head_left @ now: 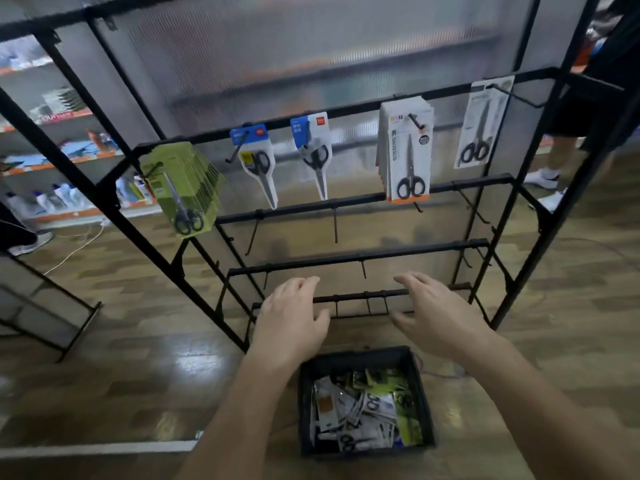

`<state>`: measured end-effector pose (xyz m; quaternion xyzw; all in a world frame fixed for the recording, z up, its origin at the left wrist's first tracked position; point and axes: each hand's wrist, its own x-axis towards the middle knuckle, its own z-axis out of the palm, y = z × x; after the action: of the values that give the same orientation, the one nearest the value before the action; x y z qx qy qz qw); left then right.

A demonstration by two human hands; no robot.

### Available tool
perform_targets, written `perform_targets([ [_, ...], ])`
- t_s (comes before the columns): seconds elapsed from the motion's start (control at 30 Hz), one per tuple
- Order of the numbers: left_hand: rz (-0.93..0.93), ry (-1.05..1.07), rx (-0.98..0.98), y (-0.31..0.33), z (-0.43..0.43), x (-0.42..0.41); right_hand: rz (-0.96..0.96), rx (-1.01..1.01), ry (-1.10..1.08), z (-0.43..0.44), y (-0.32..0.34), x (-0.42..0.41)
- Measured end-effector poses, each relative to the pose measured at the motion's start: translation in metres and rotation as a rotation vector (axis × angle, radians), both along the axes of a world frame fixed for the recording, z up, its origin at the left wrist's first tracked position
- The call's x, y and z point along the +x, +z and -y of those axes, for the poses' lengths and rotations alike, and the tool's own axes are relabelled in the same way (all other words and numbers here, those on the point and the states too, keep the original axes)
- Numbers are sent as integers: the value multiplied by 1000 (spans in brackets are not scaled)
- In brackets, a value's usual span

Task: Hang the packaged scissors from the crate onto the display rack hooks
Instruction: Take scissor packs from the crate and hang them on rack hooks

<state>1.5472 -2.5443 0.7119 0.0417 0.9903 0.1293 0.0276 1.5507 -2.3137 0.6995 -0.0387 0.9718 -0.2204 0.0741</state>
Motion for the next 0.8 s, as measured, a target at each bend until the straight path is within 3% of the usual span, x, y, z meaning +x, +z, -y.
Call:
perform_targets([
  [0.47, 174, -151, -84, -54, 19, -27, 179, 83, -136, 26, -42, 8],
  [0.8, 359, -194, -36, -176, 75, -74, 446, 231, -115, 72, -118, -38],
])
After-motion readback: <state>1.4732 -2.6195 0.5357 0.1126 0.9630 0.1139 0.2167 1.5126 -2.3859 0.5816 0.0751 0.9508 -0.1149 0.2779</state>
